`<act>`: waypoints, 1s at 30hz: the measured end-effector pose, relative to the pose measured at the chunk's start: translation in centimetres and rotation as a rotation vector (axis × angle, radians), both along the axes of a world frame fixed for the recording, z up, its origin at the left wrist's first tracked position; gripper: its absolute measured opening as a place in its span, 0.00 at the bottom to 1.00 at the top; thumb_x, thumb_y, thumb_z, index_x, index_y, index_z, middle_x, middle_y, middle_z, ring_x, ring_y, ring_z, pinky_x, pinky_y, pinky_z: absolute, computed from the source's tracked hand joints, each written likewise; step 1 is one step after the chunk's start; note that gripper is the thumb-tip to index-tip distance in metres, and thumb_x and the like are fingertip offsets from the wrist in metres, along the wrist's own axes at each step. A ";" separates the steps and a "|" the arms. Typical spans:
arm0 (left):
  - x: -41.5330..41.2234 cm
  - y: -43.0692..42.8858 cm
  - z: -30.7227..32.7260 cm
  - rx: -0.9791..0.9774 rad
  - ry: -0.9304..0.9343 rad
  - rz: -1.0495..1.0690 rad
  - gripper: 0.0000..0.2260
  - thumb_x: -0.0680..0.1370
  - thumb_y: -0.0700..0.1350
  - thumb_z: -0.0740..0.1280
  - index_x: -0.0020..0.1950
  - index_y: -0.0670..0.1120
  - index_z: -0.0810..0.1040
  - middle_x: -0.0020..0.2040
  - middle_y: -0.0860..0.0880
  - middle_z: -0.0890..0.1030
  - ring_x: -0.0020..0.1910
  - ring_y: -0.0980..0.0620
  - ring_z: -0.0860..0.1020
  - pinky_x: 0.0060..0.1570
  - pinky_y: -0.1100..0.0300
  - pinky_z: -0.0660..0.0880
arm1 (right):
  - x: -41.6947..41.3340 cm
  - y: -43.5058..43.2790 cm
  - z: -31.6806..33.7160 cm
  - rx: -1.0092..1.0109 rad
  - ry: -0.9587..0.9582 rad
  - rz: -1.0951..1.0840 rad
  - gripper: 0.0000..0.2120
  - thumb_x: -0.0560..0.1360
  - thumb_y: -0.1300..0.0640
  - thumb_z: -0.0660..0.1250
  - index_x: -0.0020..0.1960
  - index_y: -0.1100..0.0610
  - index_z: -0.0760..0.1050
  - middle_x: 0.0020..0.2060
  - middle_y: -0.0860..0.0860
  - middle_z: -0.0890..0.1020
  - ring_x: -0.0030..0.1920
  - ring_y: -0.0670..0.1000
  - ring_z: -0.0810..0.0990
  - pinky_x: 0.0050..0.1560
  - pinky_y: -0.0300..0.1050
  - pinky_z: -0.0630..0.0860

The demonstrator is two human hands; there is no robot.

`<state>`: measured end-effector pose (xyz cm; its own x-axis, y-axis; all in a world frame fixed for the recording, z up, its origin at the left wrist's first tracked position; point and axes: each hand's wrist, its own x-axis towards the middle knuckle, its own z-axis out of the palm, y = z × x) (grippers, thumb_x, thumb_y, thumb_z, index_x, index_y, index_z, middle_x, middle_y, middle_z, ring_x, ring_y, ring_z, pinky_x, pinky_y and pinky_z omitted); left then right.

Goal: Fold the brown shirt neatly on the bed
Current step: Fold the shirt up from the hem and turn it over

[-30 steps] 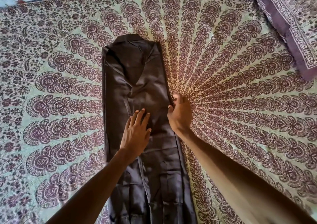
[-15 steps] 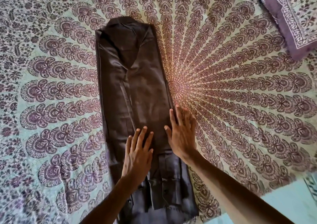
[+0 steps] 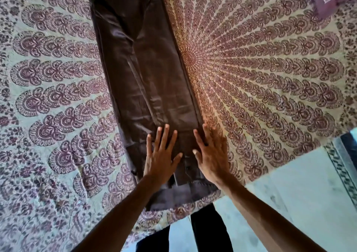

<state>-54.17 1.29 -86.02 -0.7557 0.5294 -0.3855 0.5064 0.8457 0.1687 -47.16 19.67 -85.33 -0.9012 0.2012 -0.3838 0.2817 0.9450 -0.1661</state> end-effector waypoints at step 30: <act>0.5 -15.8 -0.2 0.070 0.328 -0.643 0.26 0.76 0.49 0.62 0.74 0.48 0.65 0.78 0.48 0.55 0.76 0.45 0.56 0.73 0.38 0.53 | 0.7 8.4 -0.3 0.236 0.269 1.149 0.32 0.72 0.65 0.68 0.74 0.55 0.65 0.72 0.56 0.70 0.72 0.60 0.68 0.73 0.62 0.60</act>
<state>-53.66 -14.53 -86.20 -0.3573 0.9233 -0.1409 0.9338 0.3561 -0.0346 -46.47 28.03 -85.60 -0.6455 -0.7321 -0.2178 -0.7622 0.6360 0.1209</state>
